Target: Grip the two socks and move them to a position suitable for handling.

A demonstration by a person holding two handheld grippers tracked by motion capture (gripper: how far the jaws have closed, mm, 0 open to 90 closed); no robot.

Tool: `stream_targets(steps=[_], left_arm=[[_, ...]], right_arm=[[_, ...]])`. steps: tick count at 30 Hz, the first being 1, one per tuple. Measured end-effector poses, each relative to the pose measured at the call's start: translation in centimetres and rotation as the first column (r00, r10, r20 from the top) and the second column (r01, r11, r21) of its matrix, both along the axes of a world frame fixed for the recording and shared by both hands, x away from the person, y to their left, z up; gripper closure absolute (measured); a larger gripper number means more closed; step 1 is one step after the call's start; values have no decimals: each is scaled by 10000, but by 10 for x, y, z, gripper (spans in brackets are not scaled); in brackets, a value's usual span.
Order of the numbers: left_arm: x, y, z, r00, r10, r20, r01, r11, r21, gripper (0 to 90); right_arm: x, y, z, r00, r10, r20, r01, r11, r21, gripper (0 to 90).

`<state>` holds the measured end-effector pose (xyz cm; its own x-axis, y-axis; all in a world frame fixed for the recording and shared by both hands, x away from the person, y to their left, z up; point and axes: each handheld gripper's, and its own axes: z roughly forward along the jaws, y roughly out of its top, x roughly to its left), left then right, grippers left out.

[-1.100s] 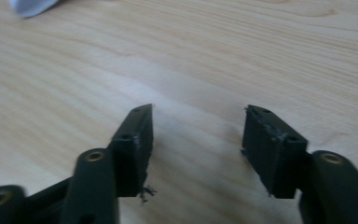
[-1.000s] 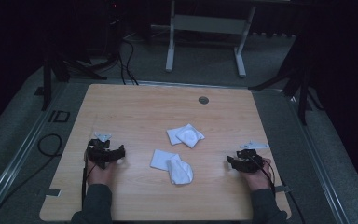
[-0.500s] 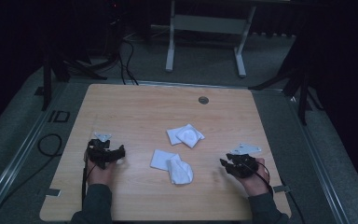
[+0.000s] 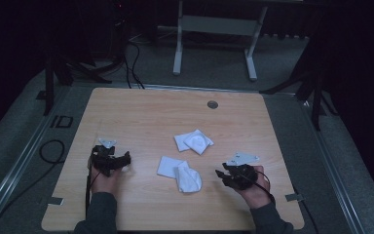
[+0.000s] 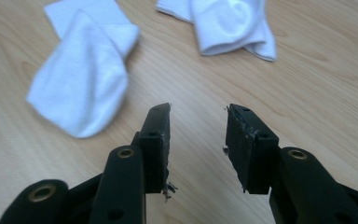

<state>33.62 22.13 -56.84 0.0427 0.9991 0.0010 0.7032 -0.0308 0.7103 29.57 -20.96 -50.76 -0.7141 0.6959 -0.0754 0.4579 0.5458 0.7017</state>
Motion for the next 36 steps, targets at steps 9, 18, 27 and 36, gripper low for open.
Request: stream_targets(steps=[9,18,27,36], left_arm=[[0,0,0,10000,1,2,-1,10000,0,149],[0,0,0,10000,2,1,-2,10000,2,149],[0,0,0,10000,0,12,0,10000,-1,149],[0,0,0,10000,-5,-4,5,10000,4,149]], right_arm=[[-5,21,-3,9968,683,-422,-676,9976,169,595],[0,49,-15,9897,1189,-792,-1201,9927,-97,610],[16,65,-31,9831,1270,-1319,-1328,9905,-361,615],[16,71,-38,9755,1548,-1562,-1639,9854,-471,850]])
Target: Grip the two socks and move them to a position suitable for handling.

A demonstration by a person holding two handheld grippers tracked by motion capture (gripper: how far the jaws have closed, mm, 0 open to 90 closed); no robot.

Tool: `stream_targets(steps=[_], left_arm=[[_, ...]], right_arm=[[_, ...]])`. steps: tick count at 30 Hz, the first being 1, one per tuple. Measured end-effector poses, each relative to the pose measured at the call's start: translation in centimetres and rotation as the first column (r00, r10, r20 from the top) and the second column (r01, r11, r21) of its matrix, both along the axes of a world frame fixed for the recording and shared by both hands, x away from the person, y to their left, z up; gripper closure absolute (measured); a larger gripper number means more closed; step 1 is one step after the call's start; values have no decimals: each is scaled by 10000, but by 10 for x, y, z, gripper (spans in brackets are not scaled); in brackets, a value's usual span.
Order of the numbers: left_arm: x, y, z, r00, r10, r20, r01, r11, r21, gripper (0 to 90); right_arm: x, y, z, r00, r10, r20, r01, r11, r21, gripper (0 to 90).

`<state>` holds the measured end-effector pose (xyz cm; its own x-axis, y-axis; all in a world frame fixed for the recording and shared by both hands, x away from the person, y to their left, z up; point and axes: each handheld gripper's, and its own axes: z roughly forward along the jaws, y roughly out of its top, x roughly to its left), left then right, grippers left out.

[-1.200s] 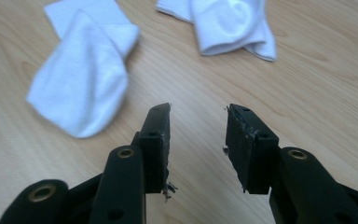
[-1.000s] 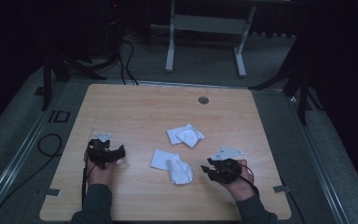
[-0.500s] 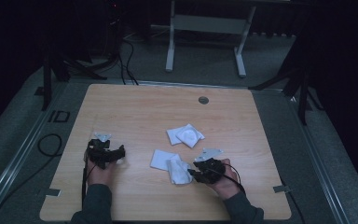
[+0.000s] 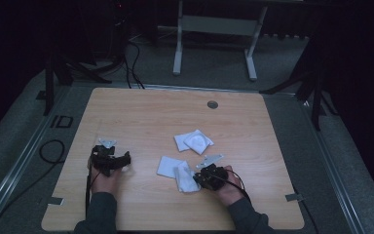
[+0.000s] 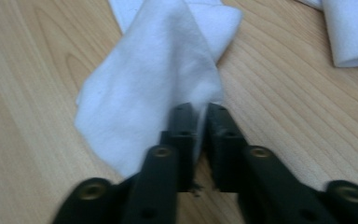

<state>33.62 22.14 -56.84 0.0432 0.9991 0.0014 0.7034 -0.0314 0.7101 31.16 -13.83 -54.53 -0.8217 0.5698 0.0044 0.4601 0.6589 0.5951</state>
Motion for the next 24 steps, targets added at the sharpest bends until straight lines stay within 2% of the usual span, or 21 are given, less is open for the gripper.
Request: stream_targets(steps=[5,11,14,18,24], left_arm=[[0,0,0,10000,5,6,-5,10000,-3,149],[0,0,0,10000,3,8,-3,10000,-1,149],[0,0,0,10000,6,8,-6,10000,-4,149],[0,0,0,10000,23,30,-23,10000,-24,149],[0,0,0,10000,15,33,-15,10000,-21,149]], right_arm=[[-5,-2,6,9999,118,62,-118,9998,134,886],[-18,-12,32,9976,65,695,-98,9989,469,887],[-24,-22,51,9927,-53,1207,-27,9978,662,887],[-27,-36,72,9857,-347,1647,207,9961,863,887],[-24,-55,93,9722,-896,2162,675,9919,1076,887]])
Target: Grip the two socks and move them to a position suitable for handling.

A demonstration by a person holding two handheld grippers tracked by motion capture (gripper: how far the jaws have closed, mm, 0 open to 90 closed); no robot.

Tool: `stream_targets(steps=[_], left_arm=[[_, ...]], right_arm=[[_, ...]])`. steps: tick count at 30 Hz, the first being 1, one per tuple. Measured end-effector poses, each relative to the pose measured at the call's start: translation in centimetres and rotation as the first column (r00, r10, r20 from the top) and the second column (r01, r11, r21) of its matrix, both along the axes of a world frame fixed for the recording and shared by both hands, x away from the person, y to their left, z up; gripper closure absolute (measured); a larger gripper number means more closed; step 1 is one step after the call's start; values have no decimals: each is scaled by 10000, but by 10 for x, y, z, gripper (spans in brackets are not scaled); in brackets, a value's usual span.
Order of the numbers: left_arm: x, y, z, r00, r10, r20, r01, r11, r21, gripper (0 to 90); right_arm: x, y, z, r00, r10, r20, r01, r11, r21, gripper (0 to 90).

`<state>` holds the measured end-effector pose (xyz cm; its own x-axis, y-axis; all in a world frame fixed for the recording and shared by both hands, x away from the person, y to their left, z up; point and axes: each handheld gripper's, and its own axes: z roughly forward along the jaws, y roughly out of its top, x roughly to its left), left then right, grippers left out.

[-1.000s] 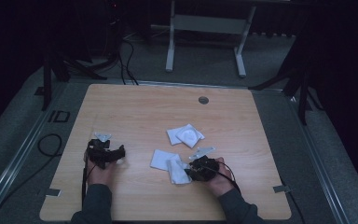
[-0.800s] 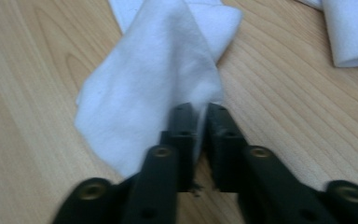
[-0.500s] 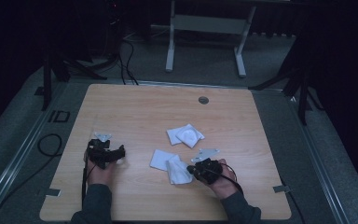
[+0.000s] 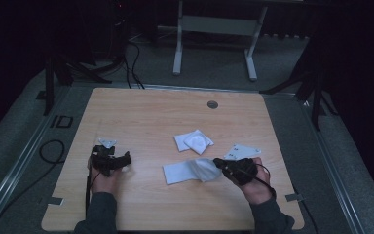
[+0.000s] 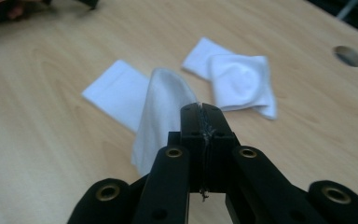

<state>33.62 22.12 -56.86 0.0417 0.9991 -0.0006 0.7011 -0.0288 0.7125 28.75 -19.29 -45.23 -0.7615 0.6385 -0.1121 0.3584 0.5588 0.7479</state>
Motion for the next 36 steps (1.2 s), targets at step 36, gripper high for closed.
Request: stream_targets(steps=[36], left_arm=[[-1,-1,0,10000,-10,2,10,10000,3,149]], right_arm=[[47,-59,-87,9567,-2492,-1503,2018,9403,-2741,883]])
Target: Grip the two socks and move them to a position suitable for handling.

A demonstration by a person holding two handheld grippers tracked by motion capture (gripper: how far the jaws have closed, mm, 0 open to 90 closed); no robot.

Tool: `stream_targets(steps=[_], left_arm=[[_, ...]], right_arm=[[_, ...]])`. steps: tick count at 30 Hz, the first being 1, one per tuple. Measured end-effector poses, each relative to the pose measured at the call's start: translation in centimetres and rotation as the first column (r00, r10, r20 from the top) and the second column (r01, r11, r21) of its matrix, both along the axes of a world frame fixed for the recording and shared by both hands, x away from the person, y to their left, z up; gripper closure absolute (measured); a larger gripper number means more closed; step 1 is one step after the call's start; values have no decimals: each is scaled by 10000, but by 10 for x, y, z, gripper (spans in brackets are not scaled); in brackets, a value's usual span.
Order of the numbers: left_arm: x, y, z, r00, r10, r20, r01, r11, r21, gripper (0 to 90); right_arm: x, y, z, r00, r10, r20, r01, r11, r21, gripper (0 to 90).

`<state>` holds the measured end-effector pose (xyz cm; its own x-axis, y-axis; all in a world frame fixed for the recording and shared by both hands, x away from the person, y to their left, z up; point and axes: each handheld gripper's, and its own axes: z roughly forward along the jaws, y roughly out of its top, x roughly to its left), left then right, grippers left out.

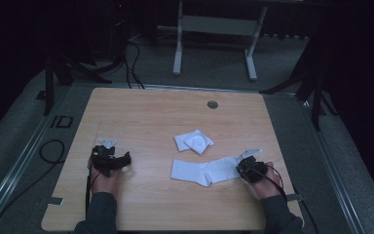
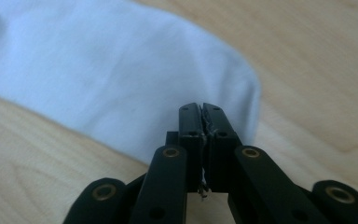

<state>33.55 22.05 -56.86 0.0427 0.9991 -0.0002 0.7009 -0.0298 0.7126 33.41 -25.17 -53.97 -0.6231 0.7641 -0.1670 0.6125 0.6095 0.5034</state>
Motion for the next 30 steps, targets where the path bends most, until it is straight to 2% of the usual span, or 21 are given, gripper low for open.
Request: stream_targets(steps=[1,7,13,14,21,25,27,28,30], left_arm=[[0,0,0,10000,-23,-26,23,10000,26,149],[0,0,0,10000,-36,-30,36,10000,29,149],[0,0,0,10000,-38,-30,38,10000,29,149],[0,0,0,10000,-38,-31,38,10000,29,149],[0,0,0,10000,-37,-29,37,10000,29,149],[0,0,0,10000,-37,-30,37,10000,26,149],[0,0,0,10000,-31,-23,31,10000,21,149],[0,0,0,10000,-26,-18,26,10000,19,149],[0,0,0,10000,-21,-10,21,10000,10,149]], right_arm=[[-1,0,-1,10000,13,68,-13,10000,30,882],[-13,10,0,9988,471,-157,-465,9983,351,879],[-24,26,-2,9927,1166,-314,-1138,9902,810,880],[-25,30,-2,9895,1404,-350,-1368,9866,891,880],[-30,53,-2,9756,2165,-356,-2121,9723,985,880],[-29,62,-1,9664,2495,-625,-2433,9655,926,859],[-29,65,1,9588,2743,-742,-2662,9584,1032,830],[-26,66,6,9540,2931,-637,-2836,9506,1262,833],[-20,67,12,9586,2814,-431,-2736,9524,1342,840]])
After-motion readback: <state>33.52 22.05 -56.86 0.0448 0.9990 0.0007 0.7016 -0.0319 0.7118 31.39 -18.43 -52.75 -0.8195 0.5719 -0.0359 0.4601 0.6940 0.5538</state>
